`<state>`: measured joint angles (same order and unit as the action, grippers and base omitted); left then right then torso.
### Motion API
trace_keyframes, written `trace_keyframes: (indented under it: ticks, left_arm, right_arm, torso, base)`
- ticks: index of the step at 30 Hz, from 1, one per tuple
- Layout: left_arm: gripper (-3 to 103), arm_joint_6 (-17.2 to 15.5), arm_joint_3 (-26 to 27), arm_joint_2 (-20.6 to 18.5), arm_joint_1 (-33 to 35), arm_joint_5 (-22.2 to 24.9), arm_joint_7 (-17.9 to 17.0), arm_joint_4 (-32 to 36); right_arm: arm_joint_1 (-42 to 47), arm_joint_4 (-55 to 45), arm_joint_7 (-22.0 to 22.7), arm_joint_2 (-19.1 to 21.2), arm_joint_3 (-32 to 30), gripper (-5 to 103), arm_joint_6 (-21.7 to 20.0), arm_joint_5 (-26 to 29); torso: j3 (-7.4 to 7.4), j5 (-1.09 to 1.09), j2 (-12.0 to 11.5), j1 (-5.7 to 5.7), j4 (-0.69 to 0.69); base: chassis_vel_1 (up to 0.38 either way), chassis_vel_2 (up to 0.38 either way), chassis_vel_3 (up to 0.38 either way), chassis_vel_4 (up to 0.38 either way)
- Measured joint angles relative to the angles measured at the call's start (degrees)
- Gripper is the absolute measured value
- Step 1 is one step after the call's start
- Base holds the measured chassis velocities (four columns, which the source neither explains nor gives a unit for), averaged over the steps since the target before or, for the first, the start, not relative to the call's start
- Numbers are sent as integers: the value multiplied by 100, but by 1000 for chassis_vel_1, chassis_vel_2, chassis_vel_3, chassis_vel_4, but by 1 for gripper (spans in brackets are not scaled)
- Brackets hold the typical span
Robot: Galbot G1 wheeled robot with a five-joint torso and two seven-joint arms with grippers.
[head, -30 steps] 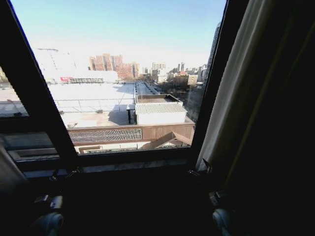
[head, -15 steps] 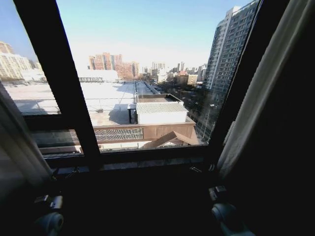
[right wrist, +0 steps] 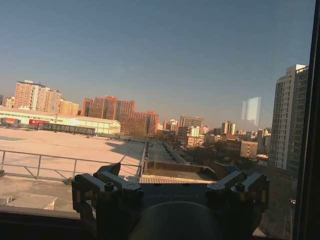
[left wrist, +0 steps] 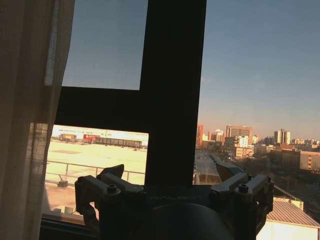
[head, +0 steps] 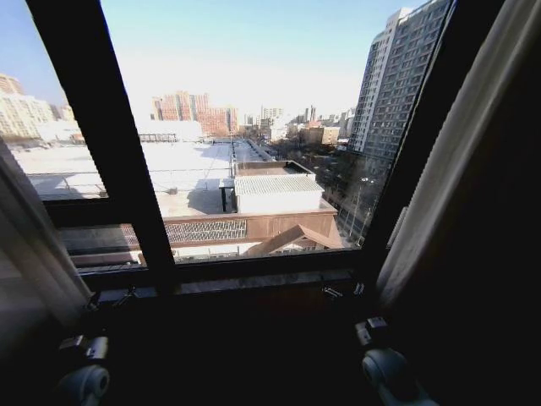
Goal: Open the curtains by pulling them apart, changing their state from closed to fully open.
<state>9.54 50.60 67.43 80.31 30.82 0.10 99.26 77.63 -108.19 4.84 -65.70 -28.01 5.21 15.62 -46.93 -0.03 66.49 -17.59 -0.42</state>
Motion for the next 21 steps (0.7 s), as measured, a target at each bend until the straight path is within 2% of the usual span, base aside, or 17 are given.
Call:
trace_keyframes:
  ticks: [21]
  left_arm:
    - [100, 0, 2, -1, 0, 0, -1, 0]
  right_arm:
    - [45, -1, -59, -12, 1, 100, 37, 23]
  torso:
    - [0, 3, 0, 0, -1]
  base:
    - [0, 0, 0, 0]
